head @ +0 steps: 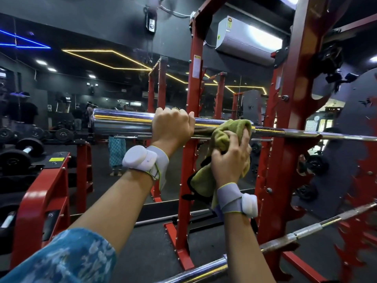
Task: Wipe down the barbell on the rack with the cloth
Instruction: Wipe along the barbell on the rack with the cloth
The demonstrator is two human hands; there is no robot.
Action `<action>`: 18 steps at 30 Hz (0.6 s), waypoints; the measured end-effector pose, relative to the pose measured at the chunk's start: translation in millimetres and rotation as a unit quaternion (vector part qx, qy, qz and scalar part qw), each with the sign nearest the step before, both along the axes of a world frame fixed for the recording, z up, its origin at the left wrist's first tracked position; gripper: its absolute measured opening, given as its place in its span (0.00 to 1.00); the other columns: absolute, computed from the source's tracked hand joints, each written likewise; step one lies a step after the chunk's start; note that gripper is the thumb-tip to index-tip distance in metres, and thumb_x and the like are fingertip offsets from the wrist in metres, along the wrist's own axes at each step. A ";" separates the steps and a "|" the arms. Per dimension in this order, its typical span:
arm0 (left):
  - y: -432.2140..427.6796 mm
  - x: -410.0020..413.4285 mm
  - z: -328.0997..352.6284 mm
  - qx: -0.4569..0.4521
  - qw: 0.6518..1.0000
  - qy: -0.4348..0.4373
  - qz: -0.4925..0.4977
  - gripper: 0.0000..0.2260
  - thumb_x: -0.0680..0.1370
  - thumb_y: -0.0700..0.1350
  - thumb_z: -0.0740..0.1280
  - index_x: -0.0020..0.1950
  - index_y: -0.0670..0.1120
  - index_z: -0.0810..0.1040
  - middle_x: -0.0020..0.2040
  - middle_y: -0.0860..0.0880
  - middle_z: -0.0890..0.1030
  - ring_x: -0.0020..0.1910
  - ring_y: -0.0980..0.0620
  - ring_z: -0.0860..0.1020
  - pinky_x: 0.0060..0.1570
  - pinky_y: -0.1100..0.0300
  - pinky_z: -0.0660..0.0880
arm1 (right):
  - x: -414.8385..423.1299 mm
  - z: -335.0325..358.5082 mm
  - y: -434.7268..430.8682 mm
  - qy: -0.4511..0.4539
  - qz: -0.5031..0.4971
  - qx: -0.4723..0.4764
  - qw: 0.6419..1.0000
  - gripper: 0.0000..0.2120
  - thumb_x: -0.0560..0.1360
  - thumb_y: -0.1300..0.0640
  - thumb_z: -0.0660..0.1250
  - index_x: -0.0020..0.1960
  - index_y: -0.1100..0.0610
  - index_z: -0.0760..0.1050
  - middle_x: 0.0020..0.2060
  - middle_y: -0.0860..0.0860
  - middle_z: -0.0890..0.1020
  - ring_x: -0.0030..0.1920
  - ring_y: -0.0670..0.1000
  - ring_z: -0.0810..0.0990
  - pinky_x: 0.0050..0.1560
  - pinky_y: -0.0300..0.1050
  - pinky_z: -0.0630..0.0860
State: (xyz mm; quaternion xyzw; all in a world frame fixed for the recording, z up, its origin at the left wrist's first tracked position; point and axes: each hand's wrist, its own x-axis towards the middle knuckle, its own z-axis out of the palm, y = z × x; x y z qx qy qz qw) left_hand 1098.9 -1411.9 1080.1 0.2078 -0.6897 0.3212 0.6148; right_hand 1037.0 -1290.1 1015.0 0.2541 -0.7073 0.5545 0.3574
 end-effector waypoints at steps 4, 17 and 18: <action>0.7 -0.9 0.7 0.000 1.000 0.003 0.003 0.23 0.75 0.52 0.52 0.27 0.45 0.77 0.24 0.47 0.76 0.22 0.48 0.73 0.30 0.62 0.66 | -2.2 27.1 6.9 -0.012 -0.013 0.023 1.000 0.21 0.71 0.61 0.64 0.64 0.53 0.72 0.75 0.50 0.58 0.71 0.59 0.59 0.67 0.60 0.58; -0.4 -2.6 -1.5 -0.010 1.000 0.008 0.004 0.23 0.76 0.52 0.52 0.27 0.45 0.77 0.24 0.47 0.76 0.22 0.48 0.73 0.29 0.62 0.63 | -12.8 37.8 21.0 -0.019 -0.046 0.070 0.996 0.21 0.71 0.60 0.63 0.63 0.54 0.73 0.74 0.47 0.62 0.68 0.59 0.62 0.66 0.60 0.59; -0.5 -2.8 -1.3 -0.009 1.000 0.010 0.003 0.23 0.76 0.52 0.52 0.27 0.45 0.77 0.24 0.46 0.76 0.22 0.48 0.73 0.30 0.62 0.63 | -11.3 45.6 19.0 -0.015 -0.051 0.079 0.995 0.20 0.71 0.61 0.62 0.63 0.53 0.73 0.74 0.47 0.62 0.68 0.59 0.62 0.66 0.61 0.59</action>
